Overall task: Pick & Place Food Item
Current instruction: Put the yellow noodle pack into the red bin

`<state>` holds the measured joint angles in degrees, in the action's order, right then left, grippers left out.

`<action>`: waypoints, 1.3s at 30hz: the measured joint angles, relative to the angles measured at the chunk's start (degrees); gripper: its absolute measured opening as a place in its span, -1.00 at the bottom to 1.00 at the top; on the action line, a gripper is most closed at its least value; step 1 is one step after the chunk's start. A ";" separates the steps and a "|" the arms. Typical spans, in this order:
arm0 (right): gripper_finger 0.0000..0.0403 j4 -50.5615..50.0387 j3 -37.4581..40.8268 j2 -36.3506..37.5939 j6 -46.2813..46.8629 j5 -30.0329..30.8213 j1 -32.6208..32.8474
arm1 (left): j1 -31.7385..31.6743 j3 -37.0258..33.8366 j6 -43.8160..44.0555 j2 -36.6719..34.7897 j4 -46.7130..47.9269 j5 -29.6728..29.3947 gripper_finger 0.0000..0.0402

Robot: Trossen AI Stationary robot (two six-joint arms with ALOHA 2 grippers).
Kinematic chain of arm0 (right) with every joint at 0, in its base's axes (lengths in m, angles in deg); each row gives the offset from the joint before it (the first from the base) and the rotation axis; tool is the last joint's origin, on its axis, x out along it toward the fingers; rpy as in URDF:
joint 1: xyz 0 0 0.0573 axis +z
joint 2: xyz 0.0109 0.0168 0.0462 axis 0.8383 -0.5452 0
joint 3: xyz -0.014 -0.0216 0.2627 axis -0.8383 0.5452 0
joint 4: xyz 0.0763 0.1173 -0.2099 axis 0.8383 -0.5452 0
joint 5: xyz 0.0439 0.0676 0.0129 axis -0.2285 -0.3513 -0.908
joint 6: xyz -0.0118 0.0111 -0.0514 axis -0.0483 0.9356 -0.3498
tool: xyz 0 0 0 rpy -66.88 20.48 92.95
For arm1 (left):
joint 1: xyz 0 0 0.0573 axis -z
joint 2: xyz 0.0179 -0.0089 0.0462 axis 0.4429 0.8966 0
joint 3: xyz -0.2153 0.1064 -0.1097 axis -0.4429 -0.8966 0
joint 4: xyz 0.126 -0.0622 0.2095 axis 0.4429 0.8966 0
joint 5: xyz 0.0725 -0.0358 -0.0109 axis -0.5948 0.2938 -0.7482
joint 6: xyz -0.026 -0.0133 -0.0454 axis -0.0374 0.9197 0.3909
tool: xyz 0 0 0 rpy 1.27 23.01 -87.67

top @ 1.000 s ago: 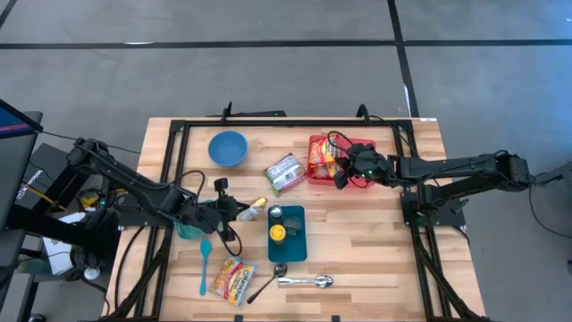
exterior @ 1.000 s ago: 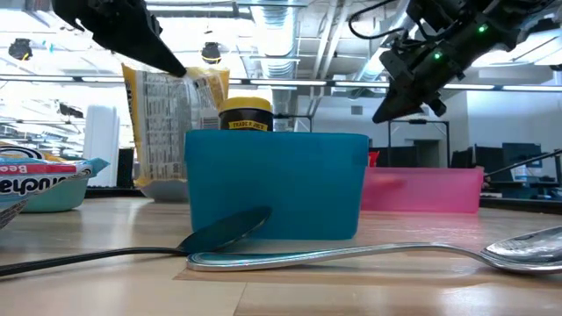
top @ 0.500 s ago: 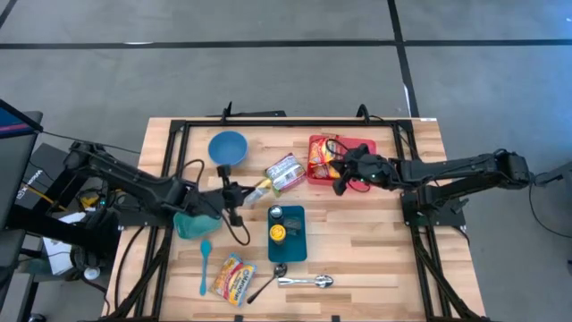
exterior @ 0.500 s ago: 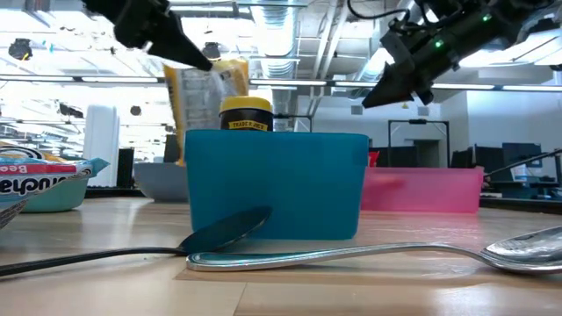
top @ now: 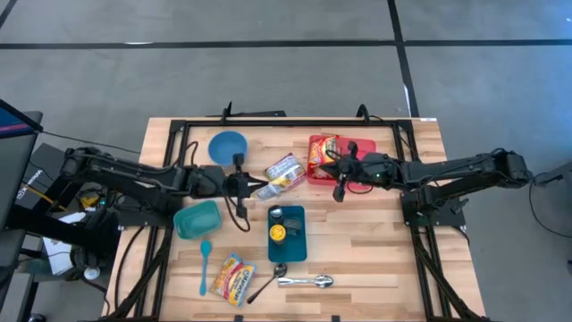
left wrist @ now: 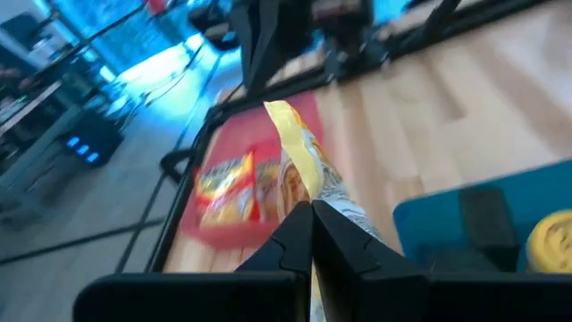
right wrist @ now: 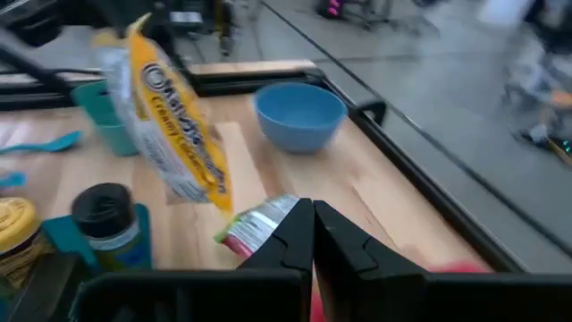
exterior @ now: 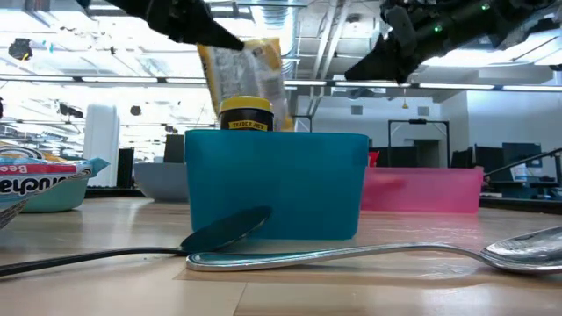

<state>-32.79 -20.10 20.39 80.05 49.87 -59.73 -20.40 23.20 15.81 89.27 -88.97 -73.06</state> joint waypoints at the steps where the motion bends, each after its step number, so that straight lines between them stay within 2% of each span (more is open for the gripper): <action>1: -1.00 1.33 -0.02 -0.49 -2.12 -1.60 -0.02 | -0.87 0.02 -0.04 0.00 -1.02 2.48 -1.00; 6: -1.00 6.79 0.00 -4.12 -5.42 -7.14 0.02 | -4.12 0.02 -0.14 0.02 -4.63 12.13 -1.00; 10: -1.00 9.86 0.00 -5.71 -5.57 -9.38 -0.02 | -5.88 0.02 -0.12 0.02 -5.04 17.19 -1.00; 23: -0.97 15.15 0.00 -5.72 -3.79 -12.98 -0.78 | -8.68 0.02 -1.40 4.29 -10.11 19.53 -1.00; 29: -0.71 15.17 0.00 -5.72 -3.41 -16.95 -1.85 | -9.98 0.02 -1.36 4.48 -12.43 23.32 -1.00; 39: -0.08 19.46 0.00 -5.72 -3.39 -20.99 -1.86 | -9.96 0.07 -1.21 7.09 -16.18 23.61 -1.00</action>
<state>-13.34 -20.09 14.67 76.67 28.88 -61.59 -30.37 23.27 14.60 96.36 -105.15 -49.45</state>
